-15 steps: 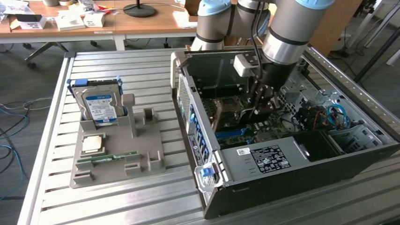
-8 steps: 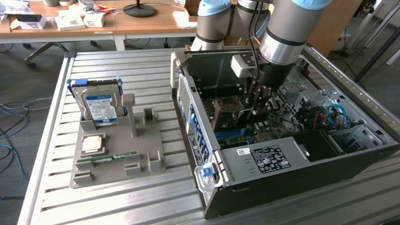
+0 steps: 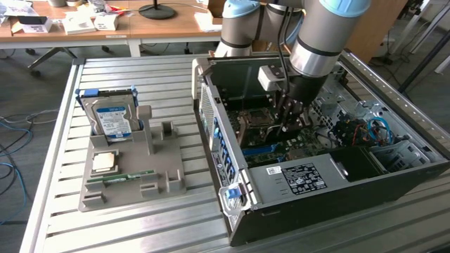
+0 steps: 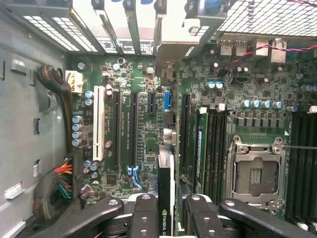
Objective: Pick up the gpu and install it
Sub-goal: 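Insert the gpu into the slot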
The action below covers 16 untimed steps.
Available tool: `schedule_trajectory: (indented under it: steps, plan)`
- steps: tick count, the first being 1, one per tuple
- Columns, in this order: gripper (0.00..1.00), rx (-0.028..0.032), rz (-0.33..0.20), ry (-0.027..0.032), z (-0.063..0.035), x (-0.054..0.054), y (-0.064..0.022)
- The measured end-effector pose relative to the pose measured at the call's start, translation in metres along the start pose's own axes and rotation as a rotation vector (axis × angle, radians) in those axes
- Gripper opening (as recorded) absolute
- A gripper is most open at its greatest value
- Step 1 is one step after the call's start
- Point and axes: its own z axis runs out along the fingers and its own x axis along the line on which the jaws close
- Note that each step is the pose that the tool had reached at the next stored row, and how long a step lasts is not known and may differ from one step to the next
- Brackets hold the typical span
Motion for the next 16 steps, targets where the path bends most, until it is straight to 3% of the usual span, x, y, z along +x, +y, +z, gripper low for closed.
schedule_trajectory:
  steps: [16]
  plan:
    - [0.27,0.0008,0.0,0.0,0.0019,0.0,0.0085]
